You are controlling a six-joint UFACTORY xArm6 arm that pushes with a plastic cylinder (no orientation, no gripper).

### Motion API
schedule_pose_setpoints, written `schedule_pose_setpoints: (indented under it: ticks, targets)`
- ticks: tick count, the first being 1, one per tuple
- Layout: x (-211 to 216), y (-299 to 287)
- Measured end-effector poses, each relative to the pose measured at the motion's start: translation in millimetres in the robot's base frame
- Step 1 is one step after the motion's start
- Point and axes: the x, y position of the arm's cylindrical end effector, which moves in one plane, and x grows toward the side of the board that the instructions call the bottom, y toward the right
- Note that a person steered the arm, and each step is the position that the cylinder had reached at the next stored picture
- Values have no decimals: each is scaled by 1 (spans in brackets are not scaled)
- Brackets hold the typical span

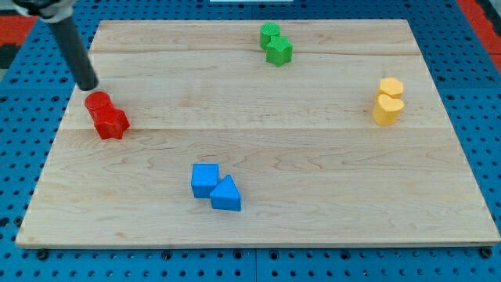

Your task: Move red blocks diagonally to the cube

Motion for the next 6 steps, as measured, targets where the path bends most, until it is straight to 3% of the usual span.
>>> schedule_pose_setpoints:
  ticks: [1,4,5,6]
  targets:
    - [1,-24]
    - [86,101]
    - [107,73]
    - [119,117]
